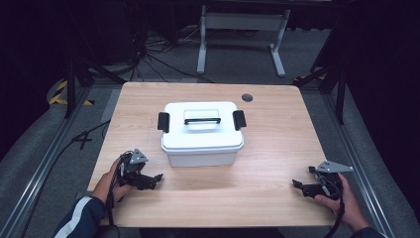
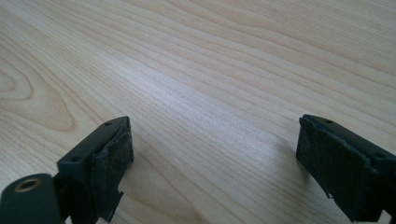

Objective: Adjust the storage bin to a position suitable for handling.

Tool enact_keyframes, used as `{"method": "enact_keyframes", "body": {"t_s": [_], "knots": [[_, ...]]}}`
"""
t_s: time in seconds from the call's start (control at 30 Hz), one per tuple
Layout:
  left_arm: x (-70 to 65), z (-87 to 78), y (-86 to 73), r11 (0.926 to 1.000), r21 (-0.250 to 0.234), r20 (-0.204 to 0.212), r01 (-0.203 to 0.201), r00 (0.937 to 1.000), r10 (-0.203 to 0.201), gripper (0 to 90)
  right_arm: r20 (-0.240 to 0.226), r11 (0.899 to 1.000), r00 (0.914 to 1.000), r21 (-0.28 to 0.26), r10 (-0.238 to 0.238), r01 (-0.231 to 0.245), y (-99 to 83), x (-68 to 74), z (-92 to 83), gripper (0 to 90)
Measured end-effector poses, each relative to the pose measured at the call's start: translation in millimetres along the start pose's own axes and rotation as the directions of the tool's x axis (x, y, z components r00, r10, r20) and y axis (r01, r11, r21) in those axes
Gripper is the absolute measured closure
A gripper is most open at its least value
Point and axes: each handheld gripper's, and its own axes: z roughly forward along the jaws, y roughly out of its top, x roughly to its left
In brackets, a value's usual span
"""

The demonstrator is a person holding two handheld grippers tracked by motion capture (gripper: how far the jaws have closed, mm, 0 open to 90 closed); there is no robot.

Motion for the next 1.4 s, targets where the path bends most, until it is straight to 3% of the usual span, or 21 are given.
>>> {"method": "enact_keyframes", "body": {"t_s": [0.3,0.37,0.43,0.5,0.53,0.7,0.73,0.83,0.97,1.03,1.07,1.2,1.27,1.33,1.37,1.4], "knots": [[0.1,0.0,0.1,1.0,0.0,-0.001,-0.001,1.0,0.001,0.0,0.0,1.0,1.0,0.016,0.002,-0.002,3.4,-3.1,-0.2,15.9],[1.0,0.0,-0.1,1.0,0.0,0.004,-0.004,1.0,0.004,0.0,-0.029,0.999,0.999,0.035,-0.033,0.034,6.0,-4.5,-1.6,21.5],[1.6,-0.1,-0.3,0.9999,-0.001,0.013,-0.011,0.9999,0.011,0.0,-0.038,0.999,0.9989,0.04,-0.027,0.029,8.6,-4.5,-2.1,30.8],[2.1,-0.3,-0.5,0.9998,-0.003,0.015,-0.021,0.9997,0.021,0.2,-0.061,0.999,0.9979,0.037,-0.021,0.024,10.7,-4.1,-2.9,33.4],[2.8,-1.2,-0.8,0.9994,0.0,0.026,-0.034,0.9991,0.034,0.2,-0.081,0.999,0.9963,0.015,-0.03,0.031,18.8,-2.4,-6.5,32.6],[3.3,-1.0,-0.8,0.9995,0.003,0.04,-0.033,0.9987,0.033,0.3,-0.078,0.996,0.9926,-0.019,-0.093,0.092,44.0,2.5,-14.6,33.4],[4.6,-0.9,-0.8,0.999,0.002,0.047,-0.044,0.9979,0.044,0.2,-0.1,0.991,0.9858,-0.039,-0.135,0.132,63.7,6.7,-18.2,35.8],[6.4,-0.1,0.3,0.9982,0.004,0.062,-0.06,0.9963,0.06,0.0,-0.13,0.984,0.9768,-0.073,-0.17,0.162,92.4,12.5,-22.4,37.3],[7.9,2.8,2.6,0.9977,-0.005,0.067,-0.067,0.9955,0.067,0.0,-0.155,0.966,0.9595,-0.141,-0.236,0.215,138.5,22.3,-28.3,38.3],[8.5,2.6,3.1,0.9969,-0.003,0.064,-0.078,0.9949,0.078,0.0,-0.159,0.962,0.9549,-0.148,-0.251,0.228,147.3,24.8,-29.1,38.4],[7.9,2.7,2.8,0.9976,-0.004,0.066,-0.069,0.9954,0.069,0.0,-0.154,0.944,0.9388,-0.176,-0.308,0.281,175.6,35.4,-31.3,39.0],[7.5,2.6,2.5,0.9979,-0.003,0.066,-0.064,0.9957,0.064,0.0,-0.164,0.921,0.9127,-0.184,-0.374,0.344,212.0,53.0,-32.8,41.2],[7.6,2.7,2.6,0.9978,-0.004,0.065,-0.065,0.9957,0.066,0.0,-0.17,0.904,0.8933,-0.182,-0.416,0.387,228.5,63.3,-31.5,41.9],[7.6,2.7,2.6,0.9979,-0.004,0.065,-0.065,0.9957,0.065,0.0,-0.173,0.892,0.879,-0.176,-0.444,0.416,241.9,74.8,-29.5,42.6],[7.6,2.7,2.6,0.9979,-0.004,0.065,-0.065,0.9957,0.065,0.0,-0.173,0.892,0.879,-0.176,-0.444,0.416,241.9,74.8,-29.5,42.6],[7.6,2.7,2.6,0.9979,-0.005,0.065,-0.065,0.9957,0.065,0.0,-0.179,0.881,0.8653,-0.172,-0.468,0.441,249.3,81.9,-27.3,43.0]]}}
